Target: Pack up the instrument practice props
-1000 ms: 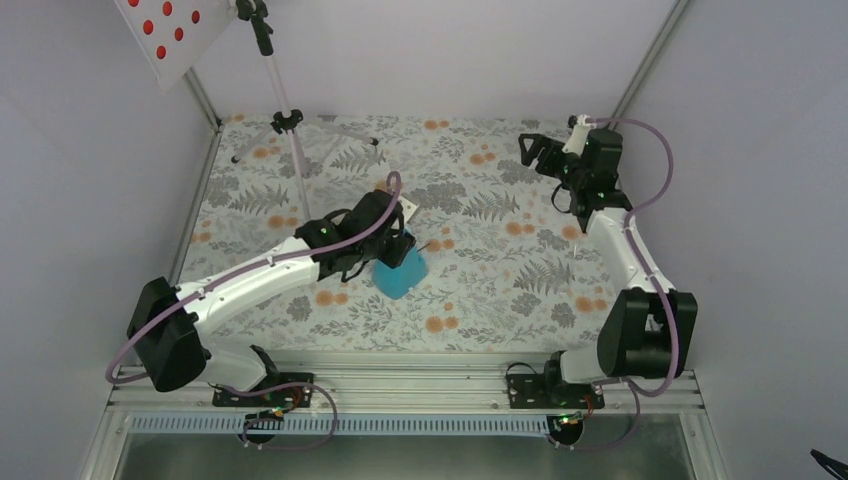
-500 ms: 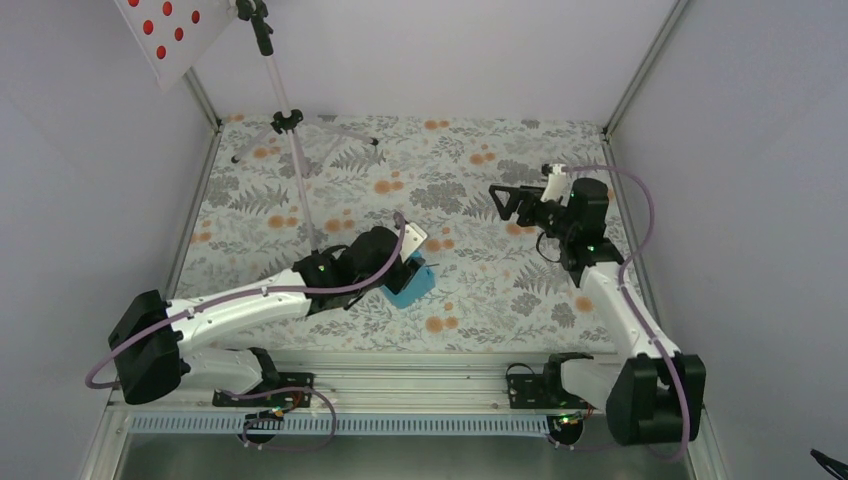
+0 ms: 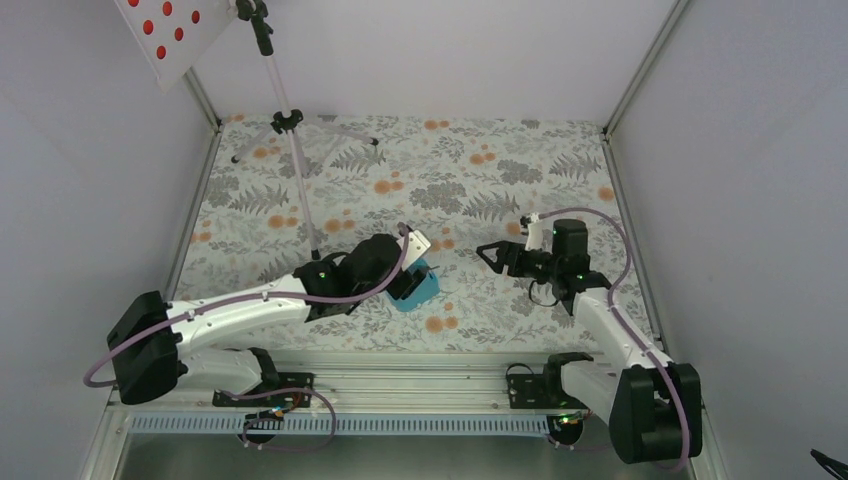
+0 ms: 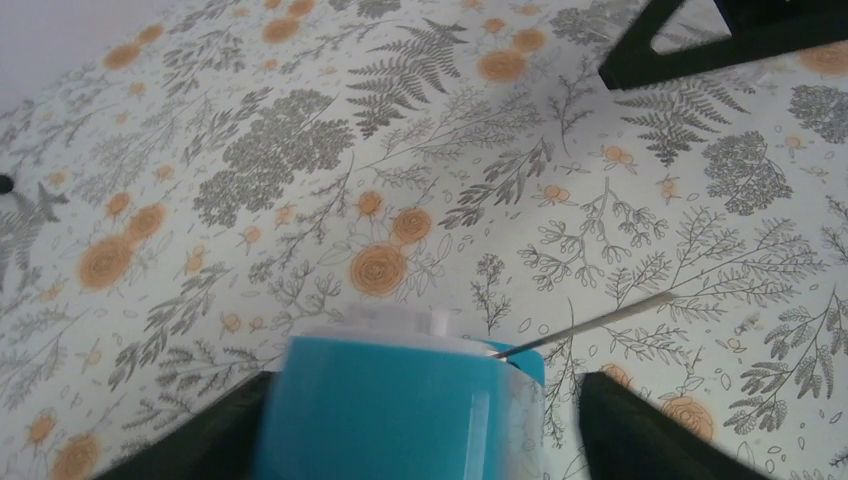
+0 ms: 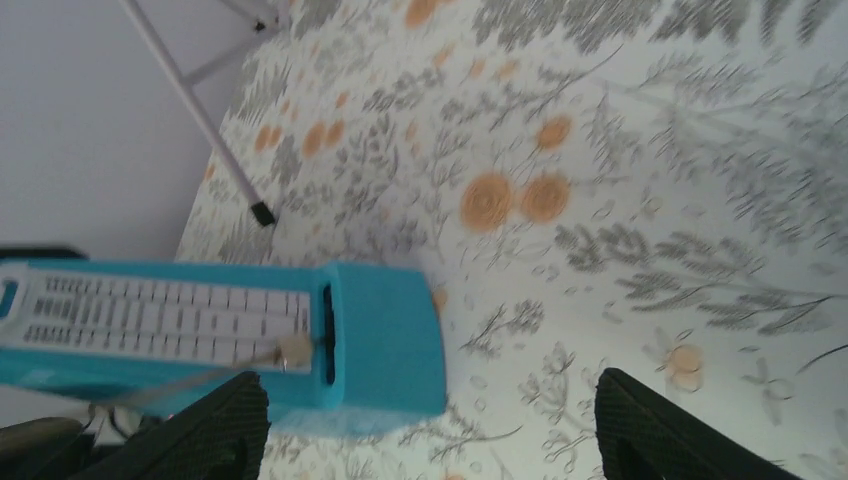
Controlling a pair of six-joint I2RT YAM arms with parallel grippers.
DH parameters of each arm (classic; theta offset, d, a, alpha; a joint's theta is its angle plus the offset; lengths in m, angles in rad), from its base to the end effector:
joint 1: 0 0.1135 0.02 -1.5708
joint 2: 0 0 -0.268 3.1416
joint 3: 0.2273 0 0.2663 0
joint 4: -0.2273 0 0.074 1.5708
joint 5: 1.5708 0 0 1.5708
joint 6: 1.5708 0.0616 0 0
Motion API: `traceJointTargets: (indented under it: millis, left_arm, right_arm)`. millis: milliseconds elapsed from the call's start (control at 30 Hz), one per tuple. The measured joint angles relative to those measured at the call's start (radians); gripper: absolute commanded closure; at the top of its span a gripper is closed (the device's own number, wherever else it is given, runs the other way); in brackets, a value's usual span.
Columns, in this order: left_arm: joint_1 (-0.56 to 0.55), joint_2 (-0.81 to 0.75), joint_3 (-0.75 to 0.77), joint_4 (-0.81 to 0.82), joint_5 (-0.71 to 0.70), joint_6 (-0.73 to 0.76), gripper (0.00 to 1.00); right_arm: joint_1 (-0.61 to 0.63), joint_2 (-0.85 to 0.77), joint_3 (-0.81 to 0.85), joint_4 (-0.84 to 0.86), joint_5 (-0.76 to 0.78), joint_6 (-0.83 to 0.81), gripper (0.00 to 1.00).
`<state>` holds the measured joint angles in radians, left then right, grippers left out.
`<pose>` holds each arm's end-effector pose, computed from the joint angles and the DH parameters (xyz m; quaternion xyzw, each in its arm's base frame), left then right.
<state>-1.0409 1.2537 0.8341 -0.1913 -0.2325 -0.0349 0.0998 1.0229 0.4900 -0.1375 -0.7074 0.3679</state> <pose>0.1677 -0.2582 0.2404 0.3778 0.7977 -0.1466 0.4466 0.2239 0.0627 0.1871 -0.0365 0.8572 0.3980 0.3248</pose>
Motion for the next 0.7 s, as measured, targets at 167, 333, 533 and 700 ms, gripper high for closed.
traceJointTargets:
  millis: [167,333,533,700]
  left_arm:
    - [0.000,-0.085,-0.029,-0.012,-0.021,-0.025,0.00]
    - [-0.005,-0.211,-0.034,-0.012,-0.039,-0.166,0.00]
    - [-0.014,-0.312,-0.105,-0.024,-0.057,-0.375,0.00]
    - [-0.017,-0.307,-0.109,-0.061,-0.058,-0.455,0.00]
  right_arm:
    - [0.024,0.030,-0.014,-0.013,-0.082,-0.009,0.30]
    - [0.046,0.060,-0.026,0.008,-0.134,-0.036,0.39]
    - [0.092,0.148,-0.036,0.059,-0.180,-0.049,0.42]
    - [0.146,0.174,-0.045,0.123,-0.195,-0.051,0.46]
